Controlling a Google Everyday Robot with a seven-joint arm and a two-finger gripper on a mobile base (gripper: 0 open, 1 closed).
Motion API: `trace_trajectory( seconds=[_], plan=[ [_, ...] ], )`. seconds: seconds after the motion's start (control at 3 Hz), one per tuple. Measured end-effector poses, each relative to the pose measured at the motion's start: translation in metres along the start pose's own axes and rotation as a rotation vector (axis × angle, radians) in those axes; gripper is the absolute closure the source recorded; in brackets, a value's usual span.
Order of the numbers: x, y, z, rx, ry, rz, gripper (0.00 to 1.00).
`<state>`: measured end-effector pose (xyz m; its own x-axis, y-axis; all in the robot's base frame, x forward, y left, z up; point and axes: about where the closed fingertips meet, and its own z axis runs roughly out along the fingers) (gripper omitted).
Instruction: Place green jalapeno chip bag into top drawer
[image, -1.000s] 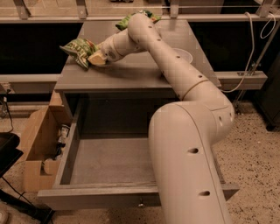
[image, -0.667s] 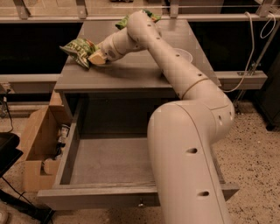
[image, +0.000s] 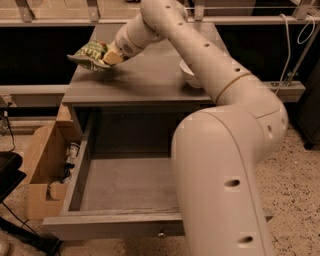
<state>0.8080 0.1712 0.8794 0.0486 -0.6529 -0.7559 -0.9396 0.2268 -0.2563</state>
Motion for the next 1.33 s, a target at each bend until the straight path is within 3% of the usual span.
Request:
trace_trajectory(
  seconds=[0.33, 0.67, 1.0, 1.33],
  plan=[
    [-0.031, 0.018, -0.085, 0.11, 0.041, -0.053, 1.0],
    [-0.044, 0.046, -0.149, 0.194, 0.041, -0.05, 1.0],
    [-0.073, 0.093, -0.218, 0.279, -0.058, 0.011, 1.0],
    [-0.108, 0.157, -0.254, 0.325, -0.184, 0.023, 1.0]
  ],
)
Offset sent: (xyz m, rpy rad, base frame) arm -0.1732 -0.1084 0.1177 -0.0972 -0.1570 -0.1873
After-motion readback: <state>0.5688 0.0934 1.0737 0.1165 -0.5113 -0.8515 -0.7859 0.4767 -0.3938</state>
